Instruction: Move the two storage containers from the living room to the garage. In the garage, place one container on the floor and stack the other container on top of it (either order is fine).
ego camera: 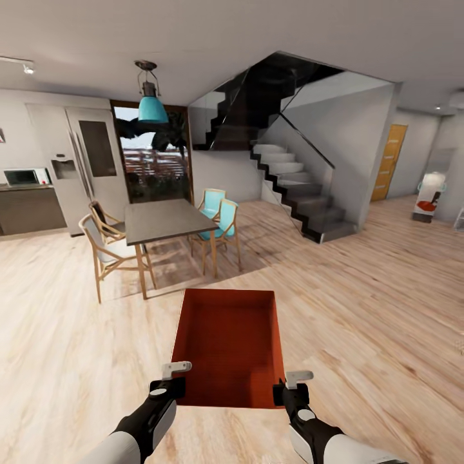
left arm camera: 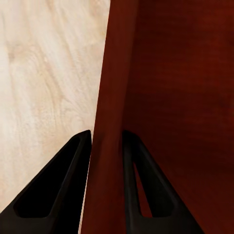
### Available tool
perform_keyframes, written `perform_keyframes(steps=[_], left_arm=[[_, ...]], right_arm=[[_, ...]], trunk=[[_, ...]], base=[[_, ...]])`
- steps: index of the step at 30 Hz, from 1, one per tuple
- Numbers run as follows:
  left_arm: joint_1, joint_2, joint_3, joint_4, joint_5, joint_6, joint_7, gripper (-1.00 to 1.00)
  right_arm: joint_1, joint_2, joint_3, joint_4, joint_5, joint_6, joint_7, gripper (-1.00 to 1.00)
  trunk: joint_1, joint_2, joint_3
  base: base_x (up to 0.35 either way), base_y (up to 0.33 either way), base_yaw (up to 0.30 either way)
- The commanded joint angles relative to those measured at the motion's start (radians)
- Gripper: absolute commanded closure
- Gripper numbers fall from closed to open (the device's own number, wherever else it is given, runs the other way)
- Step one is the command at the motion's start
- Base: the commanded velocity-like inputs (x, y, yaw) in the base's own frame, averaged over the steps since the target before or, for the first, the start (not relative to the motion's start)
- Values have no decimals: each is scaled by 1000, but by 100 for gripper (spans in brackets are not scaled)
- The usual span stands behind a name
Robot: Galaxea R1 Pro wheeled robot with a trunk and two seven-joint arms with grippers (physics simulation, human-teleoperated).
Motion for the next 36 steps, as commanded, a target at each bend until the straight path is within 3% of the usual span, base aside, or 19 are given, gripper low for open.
perform_keyframes(steps=[1,31,36], left_arm=[[0,-1,13,-1,4,7,5,100],[0,-1,13,-1,4,7,5,100],[0,-1,13,-1,4,7,5,100]], right_arm=[[-1,0,-20,-1,-12,-7,-9,100],[-1,0,-20,-1,-12,-7,-8,100],[-1,-1,-21,-1,-12,-7,-8,100]], trunk=[[0,-1,-1],[0,-1,-1],[0,-1,-1]], base=[[0,0,-283],[0,0,-283],[32,0,-124]])
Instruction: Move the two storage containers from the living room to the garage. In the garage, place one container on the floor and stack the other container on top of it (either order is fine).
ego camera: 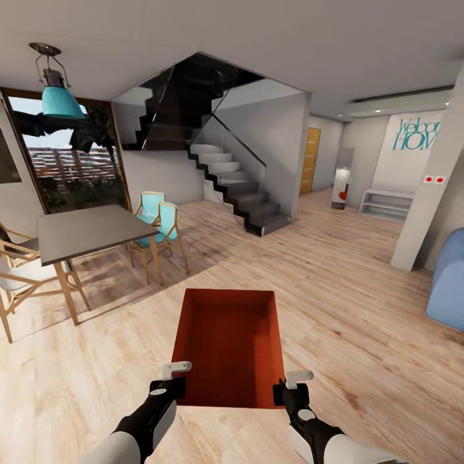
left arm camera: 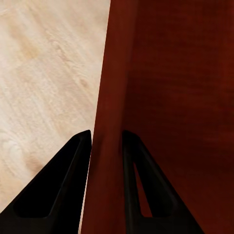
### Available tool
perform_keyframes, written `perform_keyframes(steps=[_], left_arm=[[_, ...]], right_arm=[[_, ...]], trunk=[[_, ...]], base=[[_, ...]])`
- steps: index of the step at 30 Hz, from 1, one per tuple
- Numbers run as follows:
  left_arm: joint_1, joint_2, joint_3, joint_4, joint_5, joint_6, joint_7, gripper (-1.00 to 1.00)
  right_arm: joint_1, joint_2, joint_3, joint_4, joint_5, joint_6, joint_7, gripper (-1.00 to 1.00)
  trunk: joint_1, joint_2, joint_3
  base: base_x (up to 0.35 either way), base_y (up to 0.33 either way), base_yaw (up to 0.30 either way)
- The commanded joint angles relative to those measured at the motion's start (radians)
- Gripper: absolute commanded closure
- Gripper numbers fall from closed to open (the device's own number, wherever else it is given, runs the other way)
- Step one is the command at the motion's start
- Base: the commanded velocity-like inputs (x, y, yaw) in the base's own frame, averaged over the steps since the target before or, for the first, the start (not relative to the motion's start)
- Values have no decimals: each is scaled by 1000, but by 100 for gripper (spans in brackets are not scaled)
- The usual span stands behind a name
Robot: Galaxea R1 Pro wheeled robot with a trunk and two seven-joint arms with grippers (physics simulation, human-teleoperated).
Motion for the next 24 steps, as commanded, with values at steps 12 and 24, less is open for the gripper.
perform_keyframes(steps=[12,24], left_arm=[[0,0,11,2,4,8,5,100],[0,0,11,2,4,8,5,100]], right_arm=[[-1,0,-18,-1,-14,-7,-10,100],[-1,1,-18,-1,-14,-7,-11,100]], trunk=[[0,-1,-1],[0,-1,-1]], base=[[270,0,-7],[321,0,0]])
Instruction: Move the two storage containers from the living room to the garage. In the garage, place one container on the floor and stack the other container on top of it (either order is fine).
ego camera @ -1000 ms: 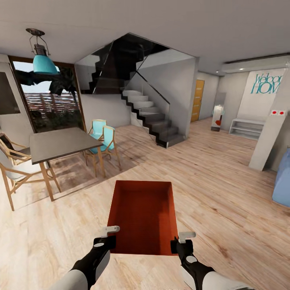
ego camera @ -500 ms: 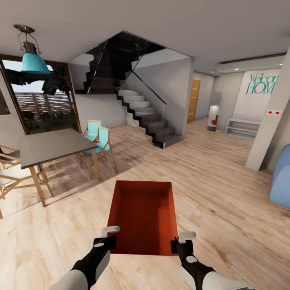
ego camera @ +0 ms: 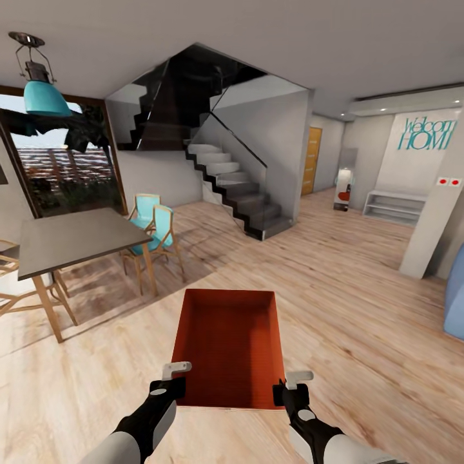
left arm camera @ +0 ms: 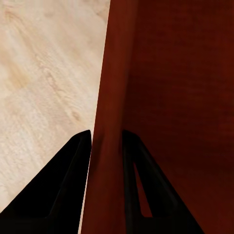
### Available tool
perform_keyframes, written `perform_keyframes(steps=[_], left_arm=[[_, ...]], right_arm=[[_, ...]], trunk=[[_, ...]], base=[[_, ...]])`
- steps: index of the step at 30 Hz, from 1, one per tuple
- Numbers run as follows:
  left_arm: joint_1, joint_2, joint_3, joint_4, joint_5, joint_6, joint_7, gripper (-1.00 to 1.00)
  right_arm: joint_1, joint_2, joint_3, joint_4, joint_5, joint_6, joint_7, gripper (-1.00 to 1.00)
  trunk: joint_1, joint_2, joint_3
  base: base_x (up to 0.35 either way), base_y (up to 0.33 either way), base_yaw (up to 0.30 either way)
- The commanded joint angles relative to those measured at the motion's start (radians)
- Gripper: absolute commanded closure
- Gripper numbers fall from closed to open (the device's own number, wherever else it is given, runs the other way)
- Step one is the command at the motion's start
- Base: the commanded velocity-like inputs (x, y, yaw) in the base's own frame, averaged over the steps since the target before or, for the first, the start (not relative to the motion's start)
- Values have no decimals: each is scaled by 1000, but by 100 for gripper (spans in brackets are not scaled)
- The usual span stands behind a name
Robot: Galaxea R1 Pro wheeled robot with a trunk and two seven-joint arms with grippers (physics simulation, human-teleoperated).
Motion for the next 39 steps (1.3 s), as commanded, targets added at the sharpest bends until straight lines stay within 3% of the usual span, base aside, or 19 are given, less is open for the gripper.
perform_keyframes(steps=[1,8,31,39], left_arm=[[0,-1,11,1,7,6,5,100],[0,-1,11,1,7,6,5,100],[0,-1,11,1,7,6,5,100],[0,-1,11,1,7,6,5,100]], right_arm=[[-2,0,-23,-3,-8,-6,-8,100],[-2,0,-23,-3,-8,-7,-9,100],[-2,0,-24,-3,-8,-8,-10,100],[-2,0,-22,-3,-8,-7,-9,100]], trunk=[[1,-1,-1],[1,-1,-1],[1,-1,3],[1,-1,4]], base=[[321,0,0],[321,0,-31],[321,0,-281],[321,0,-26]])
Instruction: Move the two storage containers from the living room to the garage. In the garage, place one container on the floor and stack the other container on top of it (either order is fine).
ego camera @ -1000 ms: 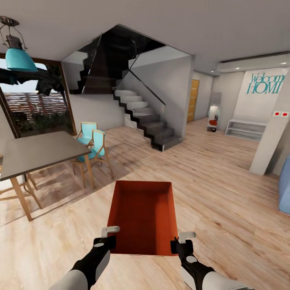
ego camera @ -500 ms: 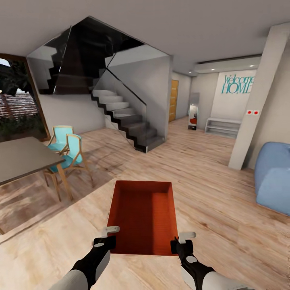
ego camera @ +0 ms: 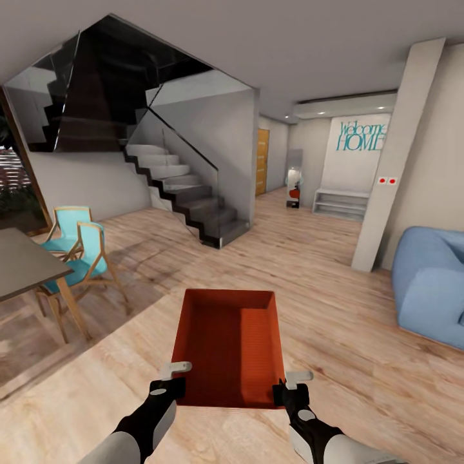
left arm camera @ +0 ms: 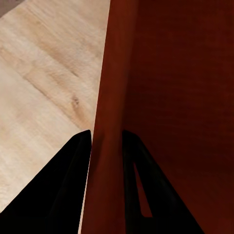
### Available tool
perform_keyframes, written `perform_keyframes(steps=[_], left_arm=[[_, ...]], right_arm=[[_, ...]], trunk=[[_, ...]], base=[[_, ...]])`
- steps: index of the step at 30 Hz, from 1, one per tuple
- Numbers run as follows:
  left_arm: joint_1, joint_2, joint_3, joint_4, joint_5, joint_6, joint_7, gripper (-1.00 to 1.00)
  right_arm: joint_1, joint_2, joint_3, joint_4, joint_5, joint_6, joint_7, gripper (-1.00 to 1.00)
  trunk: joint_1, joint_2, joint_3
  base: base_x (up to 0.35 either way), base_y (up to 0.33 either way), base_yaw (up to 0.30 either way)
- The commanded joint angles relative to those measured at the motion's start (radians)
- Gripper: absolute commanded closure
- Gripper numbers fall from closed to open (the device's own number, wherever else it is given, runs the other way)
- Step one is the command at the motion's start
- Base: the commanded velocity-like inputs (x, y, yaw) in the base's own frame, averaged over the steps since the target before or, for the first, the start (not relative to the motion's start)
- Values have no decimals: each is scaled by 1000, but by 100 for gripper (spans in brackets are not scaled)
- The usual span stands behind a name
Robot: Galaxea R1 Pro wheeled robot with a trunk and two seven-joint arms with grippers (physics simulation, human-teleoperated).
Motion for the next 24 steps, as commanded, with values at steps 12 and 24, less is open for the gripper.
perform_keyframes(steps=[12,24], left_arm=[[0,-1,12,1,7,6,5,100],[0,-1,12,1,7,6,4,100]], right_arm=[[-2,0,-22,-3,-7,-7,-8,100],[-2,0,-23,-3,-7,-8,-9,100]], trunk=[[1,-1,7],[1,-1,13]], base=[[321,0,-38],[321,0,-170]])
